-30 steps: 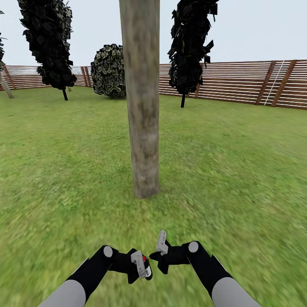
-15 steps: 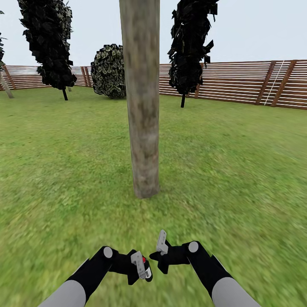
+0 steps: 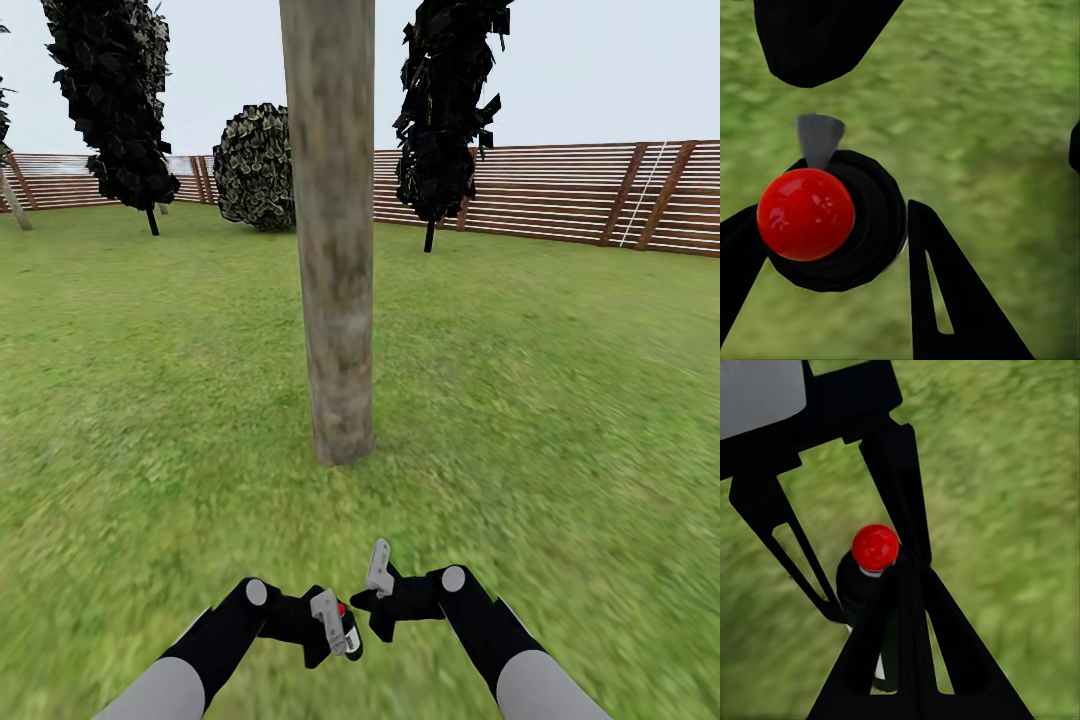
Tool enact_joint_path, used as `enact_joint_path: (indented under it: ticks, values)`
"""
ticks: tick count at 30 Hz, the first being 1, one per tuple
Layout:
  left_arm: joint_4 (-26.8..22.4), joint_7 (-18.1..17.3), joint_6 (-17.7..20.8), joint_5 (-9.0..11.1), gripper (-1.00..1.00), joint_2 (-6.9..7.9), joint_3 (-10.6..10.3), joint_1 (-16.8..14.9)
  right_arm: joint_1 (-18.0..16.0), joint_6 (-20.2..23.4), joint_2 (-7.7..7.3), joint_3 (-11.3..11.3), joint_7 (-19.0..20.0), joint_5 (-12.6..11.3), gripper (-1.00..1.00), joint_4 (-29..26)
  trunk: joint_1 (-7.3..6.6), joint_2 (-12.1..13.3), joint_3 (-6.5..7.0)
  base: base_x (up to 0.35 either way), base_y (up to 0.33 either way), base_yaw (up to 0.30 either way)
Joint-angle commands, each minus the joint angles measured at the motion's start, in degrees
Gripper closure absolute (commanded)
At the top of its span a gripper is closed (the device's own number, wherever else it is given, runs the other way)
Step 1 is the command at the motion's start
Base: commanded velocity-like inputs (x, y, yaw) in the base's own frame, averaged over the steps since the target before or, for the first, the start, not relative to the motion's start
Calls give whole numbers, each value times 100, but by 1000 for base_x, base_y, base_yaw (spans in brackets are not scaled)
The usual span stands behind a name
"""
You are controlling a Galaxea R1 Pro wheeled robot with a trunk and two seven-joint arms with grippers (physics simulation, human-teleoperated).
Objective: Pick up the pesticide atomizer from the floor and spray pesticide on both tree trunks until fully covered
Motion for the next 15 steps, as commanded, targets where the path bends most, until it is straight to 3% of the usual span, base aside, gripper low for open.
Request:
enact_joint_path:
  ticks: [1, 15]
  values:
    - [-6, -9, -49, -53, 100, -8, 5, -2, -2, -49, 2, -7, 4, 59, 100, -6, -1, -2, -5, 0, 0, 0]
    - [-23, -3, -59, -30, 100, -44, 3, -2, -2, -49, 3, -7, 4, 62, 100, -7, -1, -2, -5, 0, 0, 0]
